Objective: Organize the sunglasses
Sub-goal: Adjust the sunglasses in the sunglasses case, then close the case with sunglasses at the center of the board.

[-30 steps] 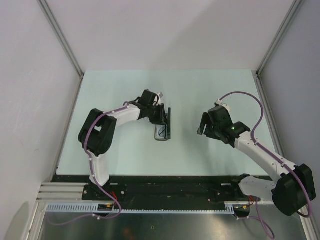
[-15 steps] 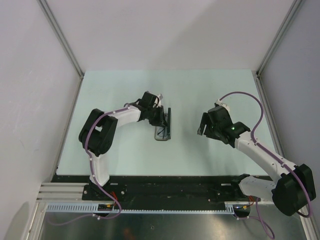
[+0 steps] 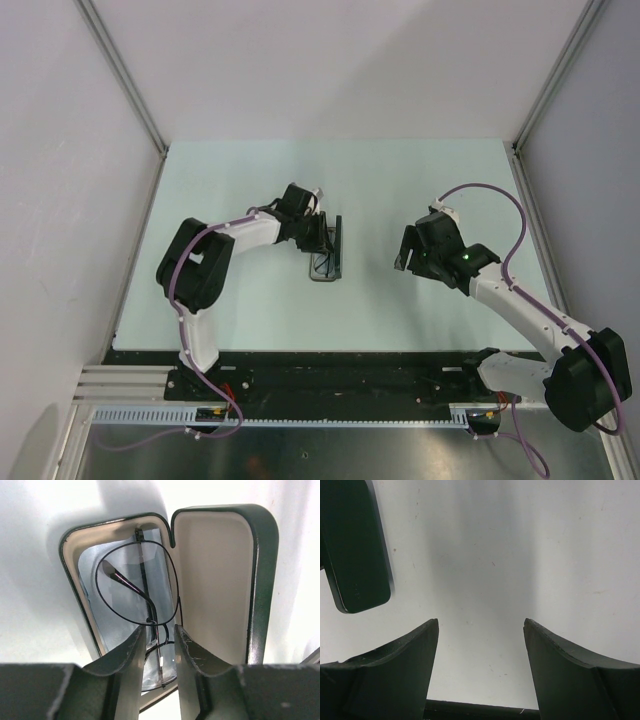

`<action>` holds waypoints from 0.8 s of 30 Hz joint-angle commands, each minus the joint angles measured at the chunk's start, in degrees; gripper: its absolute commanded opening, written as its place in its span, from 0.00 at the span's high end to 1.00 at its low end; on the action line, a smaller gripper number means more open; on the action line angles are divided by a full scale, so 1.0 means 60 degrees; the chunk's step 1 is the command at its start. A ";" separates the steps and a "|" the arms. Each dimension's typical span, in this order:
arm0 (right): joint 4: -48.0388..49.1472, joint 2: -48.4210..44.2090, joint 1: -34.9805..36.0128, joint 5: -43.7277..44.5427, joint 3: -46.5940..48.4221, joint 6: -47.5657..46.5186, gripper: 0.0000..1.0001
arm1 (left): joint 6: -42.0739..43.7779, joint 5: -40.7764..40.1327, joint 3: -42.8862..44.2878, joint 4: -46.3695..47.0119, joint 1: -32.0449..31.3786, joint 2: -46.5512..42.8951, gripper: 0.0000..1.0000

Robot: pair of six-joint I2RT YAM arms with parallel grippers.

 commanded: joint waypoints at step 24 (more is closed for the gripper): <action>0.1352 0.0305 0.0635 -0.0186 0.0370 0.0085 0.25 | -0.0518 -0.1986 -0.1706 -0.0021 0.0741 -0.2850 0.57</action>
